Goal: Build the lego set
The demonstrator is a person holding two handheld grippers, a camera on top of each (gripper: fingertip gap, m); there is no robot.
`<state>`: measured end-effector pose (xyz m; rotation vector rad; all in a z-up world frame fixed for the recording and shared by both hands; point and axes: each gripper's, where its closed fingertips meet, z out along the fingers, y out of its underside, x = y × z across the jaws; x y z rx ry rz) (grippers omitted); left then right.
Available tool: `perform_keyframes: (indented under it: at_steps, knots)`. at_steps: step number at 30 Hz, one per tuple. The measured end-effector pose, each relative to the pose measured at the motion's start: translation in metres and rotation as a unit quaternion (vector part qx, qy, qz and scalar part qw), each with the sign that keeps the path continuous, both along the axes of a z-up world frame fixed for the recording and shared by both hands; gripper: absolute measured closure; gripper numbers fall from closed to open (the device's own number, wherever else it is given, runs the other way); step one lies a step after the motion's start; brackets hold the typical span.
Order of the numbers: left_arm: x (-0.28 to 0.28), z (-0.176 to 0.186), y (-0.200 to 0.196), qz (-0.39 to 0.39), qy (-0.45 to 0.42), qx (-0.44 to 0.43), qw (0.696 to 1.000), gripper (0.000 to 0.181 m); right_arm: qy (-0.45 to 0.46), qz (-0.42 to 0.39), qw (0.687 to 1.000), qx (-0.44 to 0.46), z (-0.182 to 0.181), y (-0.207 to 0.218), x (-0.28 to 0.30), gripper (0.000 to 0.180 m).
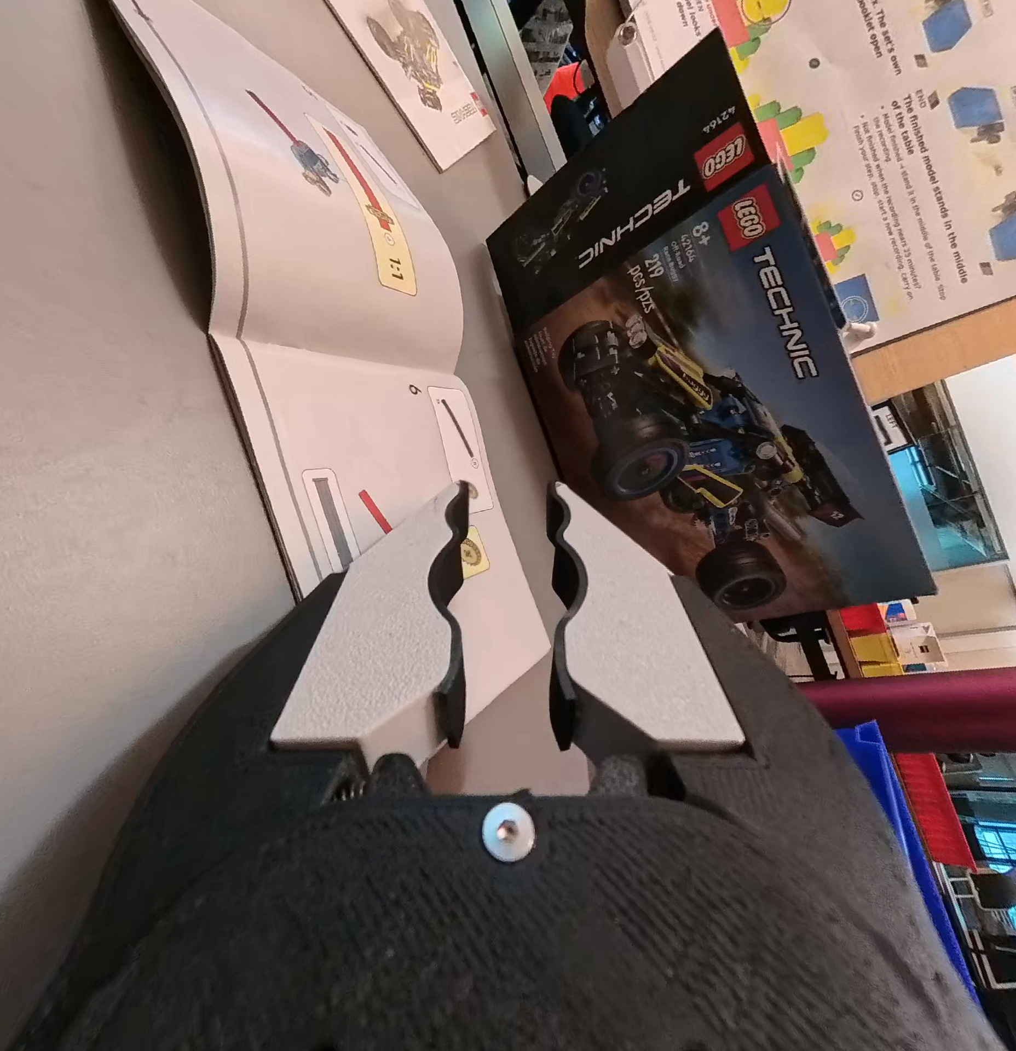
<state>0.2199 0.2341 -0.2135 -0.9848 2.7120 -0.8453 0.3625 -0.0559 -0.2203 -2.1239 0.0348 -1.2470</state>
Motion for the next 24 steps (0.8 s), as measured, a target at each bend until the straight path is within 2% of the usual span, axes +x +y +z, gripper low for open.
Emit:
perform_keyframes:
  at_steps: [3, 10, 18, 24]
  knots:
    - [-0.006, -0.025, -0.004, -0.030, 0.034, 0.067, 0.997, 0.171, 0.004, 0.002, 1.000, -0.003, -0.001, -0.001, -0.001, 0.154]
    - [-0.010, -0.037, -0.015, -0.029, 0.063, 0.109, 0.992, 0.158, 0.006, 0.004, 1.000, -0.011, -0.003, -0.001, -0.001, 0.153]
    - [0.003, -0.043, -0.013, 0.004, 0.045, 0.176, 0.983, 0.161, 0.009, 0.005, 1.000, -0.017, -0.005, -0.001, -0.002, 0.153]
    - [0.005, -0.044, -0.015, 0.003, 0.041, 0.179, 0.983, 0.164, 0.010, 0.005, 1.000, -0.019, -0.006, 0.000, -0.002, 0.153]
